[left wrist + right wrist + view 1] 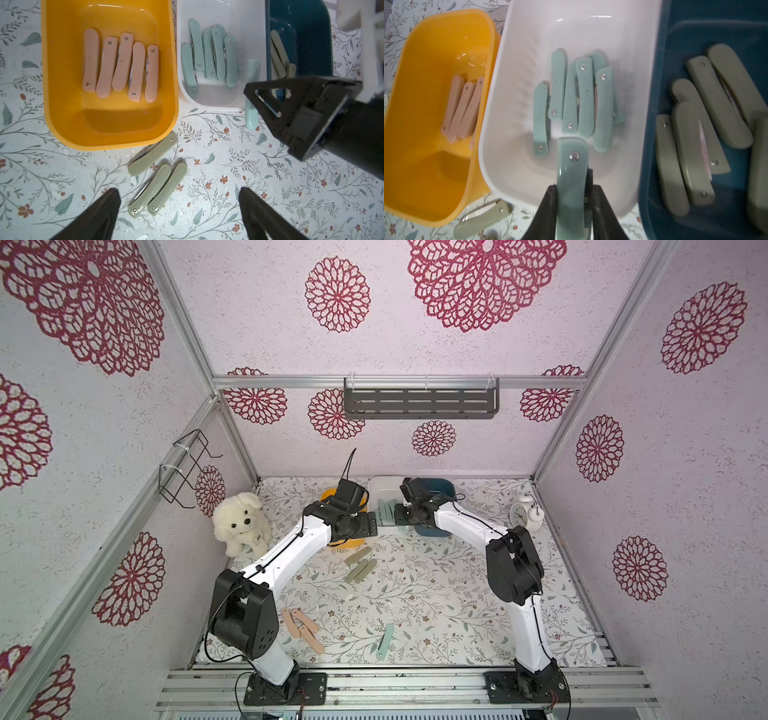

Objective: Place the fruit knives into the storage box by color
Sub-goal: Place the fruit knife in the storage box, then pick up the fruit knife from the center of the board.

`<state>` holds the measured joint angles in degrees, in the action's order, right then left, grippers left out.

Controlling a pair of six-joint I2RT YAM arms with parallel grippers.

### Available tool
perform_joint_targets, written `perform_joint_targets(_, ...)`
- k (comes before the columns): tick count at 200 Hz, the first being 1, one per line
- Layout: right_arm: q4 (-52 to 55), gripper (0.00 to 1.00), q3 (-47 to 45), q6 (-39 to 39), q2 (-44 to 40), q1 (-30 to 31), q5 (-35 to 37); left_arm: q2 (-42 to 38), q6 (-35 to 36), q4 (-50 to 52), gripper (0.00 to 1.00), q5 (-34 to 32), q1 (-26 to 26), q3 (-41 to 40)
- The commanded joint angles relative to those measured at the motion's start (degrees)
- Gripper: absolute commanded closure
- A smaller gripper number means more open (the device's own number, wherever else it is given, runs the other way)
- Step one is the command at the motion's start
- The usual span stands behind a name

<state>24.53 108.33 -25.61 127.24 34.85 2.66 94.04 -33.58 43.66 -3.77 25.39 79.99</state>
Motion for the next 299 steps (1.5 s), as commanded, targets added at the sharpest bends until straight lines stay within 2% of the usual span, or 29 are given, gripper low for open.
perform_joint_targets(1, 2.45, 0.75, 9.06, 2.25, 5.08, -0.43, 0.42, -1.9, -0.86, -0.21, 0.06, -0.14, -0.45, -1.7)
perform_joint_targets(9, 4.05, 0.75, 13.1, 2.48, 7.97, -0.57, 0.38, -2.17, -1.26, -0.01, 0.07, 0.43, -0.45, -2.25)
perform_joint_targets(33, 9.11, 0.63, 21.98, 3.43, 12.71, -0.76, -0.17, -3.7, -1.47, 1.9, 0.08, 0.99, 1.35, -4.16)
perform_joint_targets(70, 6.44, 0.5, 15.8, 4.61, 4.74, 0.03, -0.54, -7.46, -4.9, 7.72, 0.09, -0.23, 10.58, -8.07)
perform_joint_targets(87, 3.38, 0.46, 6.9, 4.56, -2.65, 0.47, 0.18, -8.19, -8.02, 10.53, 0.09, -0.73, 17.25, -10.26)
perform_joint_targets(116, -6.26, 0.41, -16.87, 2.88, -18.68, 0.89, 1.12, -9.27, -14.79, 13.0, 0.09, -0.42, 27.12, -14.23)
perform_joint_targets(144, -10.33, 0.33, -34.89, 0.86, -31.38, 1.26, 0.83, -8.01, -19.24, 14.17, 0.1, 1.25, 33.85, -15.88)
perform_joint_targets(166, -11.21, 0.28, -45.71, -0.22, -38.73, 1.45, 0.43, -5.68, -21.16, 13.61, 0.13, 3.92, 37.74, -17.21)
perform_joint_targets(201, -11.2, 0.12, -53.95, -0.02, -45.23, 1.47, -0.56, -1.39, -22.19, 9.51, 0.19, 7.42, 40.0, -19.18)
perform_joint_targets(210, -11.28, 0.01, -54.81, 0.24, -45.9, 1.45, -0.9, -0.22, -22.18, 9.38, 0.21, 6.47, 40.09, -19.38)
perform_joint_targets(237, -11.87, 0.01, -56.73, 0.82, -47.26, 1.36, -2.1, 2.1, -23.05, 7.25, 0.34, 4.94, 40.2, -21.56)
perform_joint_targets(276, -11.94, 0.01, -57.09, 1.19, -48.43, 0.58, -2.41, 5.94, -22.59, 4.37, 0.43, 5.18, 40.36, -22.3)
perform_joint_targets(299, -11.95, 0.01, -57.31, 0.98, -48.91, 0.31, -2.64, 7.11, -22.58, 2.5, 0.54, 5.2, 40.36, -23.14)
